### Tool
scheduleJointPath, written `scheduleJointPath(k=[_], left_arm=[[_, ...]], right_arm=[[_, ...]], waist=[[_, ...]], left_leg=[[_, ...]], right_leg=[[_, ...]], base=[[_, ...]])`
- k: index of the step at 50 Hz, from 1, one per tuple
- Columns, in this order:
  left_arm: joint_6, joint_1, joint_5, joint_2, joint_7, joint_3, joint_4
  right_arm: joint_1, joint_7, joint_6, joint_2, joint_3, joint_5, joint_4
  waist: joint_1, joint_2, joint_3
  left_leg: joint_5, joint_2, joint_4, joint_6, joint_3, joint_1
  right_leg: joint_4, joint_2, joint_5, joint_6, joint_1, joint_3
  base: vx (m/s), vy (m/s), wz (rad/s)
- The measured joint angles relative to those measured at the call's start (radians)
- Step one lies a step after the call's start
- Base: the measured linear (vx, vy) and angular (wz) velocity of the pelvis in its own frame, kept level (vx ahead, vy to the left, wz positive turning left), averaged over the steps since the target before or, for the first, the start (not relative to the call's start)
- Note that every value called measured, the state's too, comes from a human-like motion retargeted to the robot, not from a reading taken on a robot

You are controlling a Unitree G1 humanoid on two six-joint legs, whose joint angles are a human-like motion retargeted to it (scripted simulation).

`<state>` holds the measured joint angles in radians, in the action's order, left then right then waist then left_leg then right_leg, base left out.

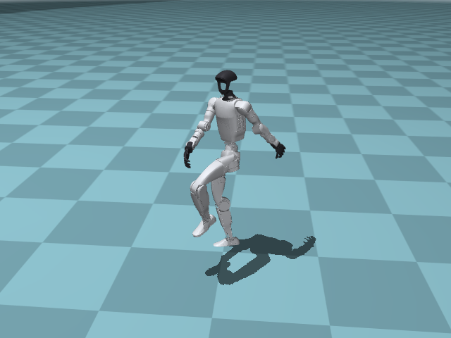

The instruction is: Upper body actions

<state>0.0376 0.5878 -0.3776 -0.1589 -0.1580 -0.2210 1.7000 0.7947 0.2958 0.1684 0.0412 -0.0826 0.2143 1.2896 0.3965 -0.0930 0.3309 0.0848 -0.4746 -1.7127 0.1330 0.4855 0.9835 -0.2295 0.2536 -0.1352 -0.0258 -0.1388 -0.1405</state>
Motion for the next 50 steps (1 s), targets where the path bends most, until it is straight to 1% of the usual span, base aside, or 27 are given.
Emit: scheduleJointPath(k=[2,5,7,8,10,13,17,18,20,22,25,28,30,33,36,40,43,45,47,48,50], left_arm=[[0.004,0.010,0.028,-0.006,0.001,-0.030,0.000],[0.016,-0.005,0.070,-0.028,-0.005,-0.060,0.000],[0.020,-0.036,0.093,-0.040,0.005,-0.075,0.000],[0.012,-0.054,0.101,-0.044,0.011,-0.085,0.000],[-0.011,-0.090,0.111,-0.051,0.014,-0.098,0.000],[-0.032,-0.140,0.105,-0.055,0.001,-0.114,0.000],[-0.048,-0.196,0.107,-0.047,-0.016,-0.142,-0.042],[-0.046,-0.210,0.116,-0.045,-0.011,-0.147,-0.057],[-0.045,-0.238,0.134,-0.041,0.002,-0.160,-0.084],[-0.048,-0.262,0.153,-0.033,0.011,-0.166,-0.111],[-0.061,-0.285,0.171,-0.021,0.013,-0.169,-0.147],[-0.070,-0.305,0.165,-0.018,0.034,-0.169,-0.161],[-0.069,-0.322,0.159,-0.022,0.059,-0.159,-0.157],[-0.071,-0.350,0.156,-0.025,0.087,-0.137,-0.147],[-0.074,-0.381,0.158,-0.021,0.089,-0.117,-0.131],[-0.059,-0.446,0.175,-0.005,0.071,-0.119,-0.094],[-0.044,-0.513,0.216,0.007,0.035,-0.157,-0.077],[-0.052,-0.564,0.290,0.013,0.021,-0.157,-0.069],[-0.073,-0.624,0.370,0.029,0.024,-0.111,-0.076],[-0.080,-0.665,0.401,0.038,0.024,-0.076,-0.087],[-0.092,-0.751,0.407,0.074,0.027,-0.037,-0.139]], right_arm=[[0.053,-0.024,0.036,0.010,-0.015,0.067,-0.051],[0.112,-0.189,0.072,0.006,-0.045,0.117,-0.057],[0.120,-0.223,0.108,0.002,-0.039,0.109,-0.058],[0.118,-0.215,0.118,-0.001,-0.032,0.100,-0.057],[0.101,-0.187,0.114,-0.007,-0.019,0.083,-0.051],[0.052,-0.158,0.116,-0.009,-0.002,0.071,-0.027],[-0.020,-0.149,0.113,-0.006,0.014,0.033,0.007],[-0.038,-0.141,0.108,-0.006,0.018,0.022,0.012],[-0.076,-0.126,0.097,-0.008,0.026,0.011,0.018],[-0.115,-0.125,0.088,-0.014,0.029,0.018,0.026],[-0.174,-0.132,0.085,-0.020,0.028,0.044,0.041],[-0.228,-0.134,0.079,-0.019,0.015,0.064,0.056],[-0.260,-0.133,0.077,-0.019,0.010,0.068,0.062],[-0.305,-0.125,0.083,-0.027,0.009,0.062,0.053],[-0.356,-0.122,0.096,-0.046,0.008,0.095,0.034],[-0.447,-0.136,0.112,-0.089,-0.001,0.189,0.010],[-0.539,-0.176,0.106,-0.127,0.027,0.248,0.021],[-0.603,-0.208,0.096,-0.146,0.067,0.288,0.055],[-0.681,-0.245,0.076,-0.159,0.130,0.345,0.106],[-0.718,-0.264,0.058,-0.168,0.164,0.375,0.137],[-0.787,-0.303,0.029,-0.191,0.210,0.419,0.213]], waist=[[0.027,-0.019,0.028],[0.044,-0.046,0.046],[0.050,-0.045,0.045],[0.051,-0.042,0.037],[0.040,-0.032,0.003],[0.002,-0.016,-0.073],[-0.060,0.014,-0.155],[-0.081,0.024,-0.171],[-0.125,0.039,-0.203],[-0.162,0.044,-0.235],[-0.221,0.053,-0.299],[-0.292,0.070,-0.354],[-0.340,0.091,-0.384],[-0.367,0.116,-0.402],[-0.386,0.127,-0.408],[-0.422,0.120,-0.426],[-0.406,0.101,-0.415],[-0.390,0.088,-0.403],[-0.371,0.082,-0.394],[-0.362,0.089,-0.393],[-0.371,0.114,-0.386]], left_leg=[[0.016,0.023,0.000,0.004,0.038,0.039],[0.024,0.042,-0.011,0.011,0.072,0.061],[0.017,0.037,-0.022,0.007,0.061,0.040],[0.015,0.033,-0.022,0.006,0.049,0.024],[0.012,0.026,-0.015,0.005,0.011,-0.005],[-0.003,0.006,0.023,-0.013,-0.051,-0.077],[-0.028,-0.004,0.158,-0.028,-0.104,-0.228],[-0.037,0.007,0.215,-0.024,-0.109,-0.276],[-0.056,0.059,0.356,-0.028,-0.113,-0.377],[-0.083,0.138,0.532,-0.056,-0.110,-0.489],[-0.119,0.265,0.836,-0.113,-0.128,-0.648],[-0.147,0.358,1.114,-0.150,-0.159,-0.778],[-0.182,0.400,1.288,-0.174,-0.201,-0.849],[-0.075,0.418,1.497,-0.176,-0.165,-0.947],[-0.035,0.435,1.612,-0.158,-0.142,-0.995],[-0.026,0.456,1.645,-0.137,-0.158,-0.986],[-0.004,0.463,1.625,-0.116,-0.160,-0.983],[0.013,0.465,1.605,-0.106,-0.164,-0.989],[0.028,0.462,1.582,-0.099,-0.181,-0.991],[0.034,0.448,1.570,-0.096,-0.181,-0.987],[0.044,0.413,1.545,-0.093,-0.190,-0.970]], right_leg=[[-0.035,0.034,-0.027,-0.013,0.001,0.030],[-0.081,0.065,-0.061,-0.023,0.004,0.039],[-0.085,0.063,-0.066,-0.026,-0.005,0.024],[-0.080,0.055,-0.066,-0.029,-0.008,0.017],[-0.055,0.027,-0.060,-0.033,-0.010,-0.004],[-0.014,-0.022,-0.044,-0.038,0.000,-0.038],[0.034,-0.082,-0.028,-0.041,0.009,-0.084],[0.046,-0.097,-0.025,-0.040,0.006,-0.100],[0.070,-0.117,-0.020,-0.034,0.003,-0.130],[0.089,-0.121,-0.017,-0.024,0.005,-0.150],[0.119,-0.134,-0.013,-0.009,0.015,-0.171],[0.140,-0.157,-0.014,0.005,0.021,-0.201],[0.151,-0.182,-0.016,0.012,0.027,-0.226],[0.151,-0.215,-0.021,0.020,0.032,-0.231],[0.151,-0.230,-0.024,0.032,0.032,-0.231],[0.132,-0.216,-0.037,0.054,0.049,-0.247],[0.064,-0.193,-0.068,0.071,0.064,-0.252],[-0.021,-0.172,-0.065,0.083,0.081,-0.249],[-0.148,-0.147,0.039,0.094,0.119,-0.255],[-0.243,-0.130,0.115,0.096,0.160,-0.267],[-0.455,-0.098,0.267,0.063,0.272,-0.284]], base=[[-0.01,0.00,-0.19],[0.04,-0.02,0.16],[0.05,-0.04,0.29],[0.00,-0.04,0.41],[-0.03,-0.03,0.63],[0.05,0.02,0.69],[0.05,0.03,0.61],[0.05,0.03,0.76],[0.06,0.05,0.80],[0.09,0.10,0.64],[0.16,0.12,0.61],[0.20,0.09,0.62],[0.27,0.11,0.55],[0.23,0.09,0.11],[0.26,0.14,-0.03],[0.27,0.20,0.18],[0.23,0.14,0.07],[0.29,0.16,0.06],[0.28,0.16,0.03],[0.21,0.16,0.10],[0.16,0.18,0.28]])
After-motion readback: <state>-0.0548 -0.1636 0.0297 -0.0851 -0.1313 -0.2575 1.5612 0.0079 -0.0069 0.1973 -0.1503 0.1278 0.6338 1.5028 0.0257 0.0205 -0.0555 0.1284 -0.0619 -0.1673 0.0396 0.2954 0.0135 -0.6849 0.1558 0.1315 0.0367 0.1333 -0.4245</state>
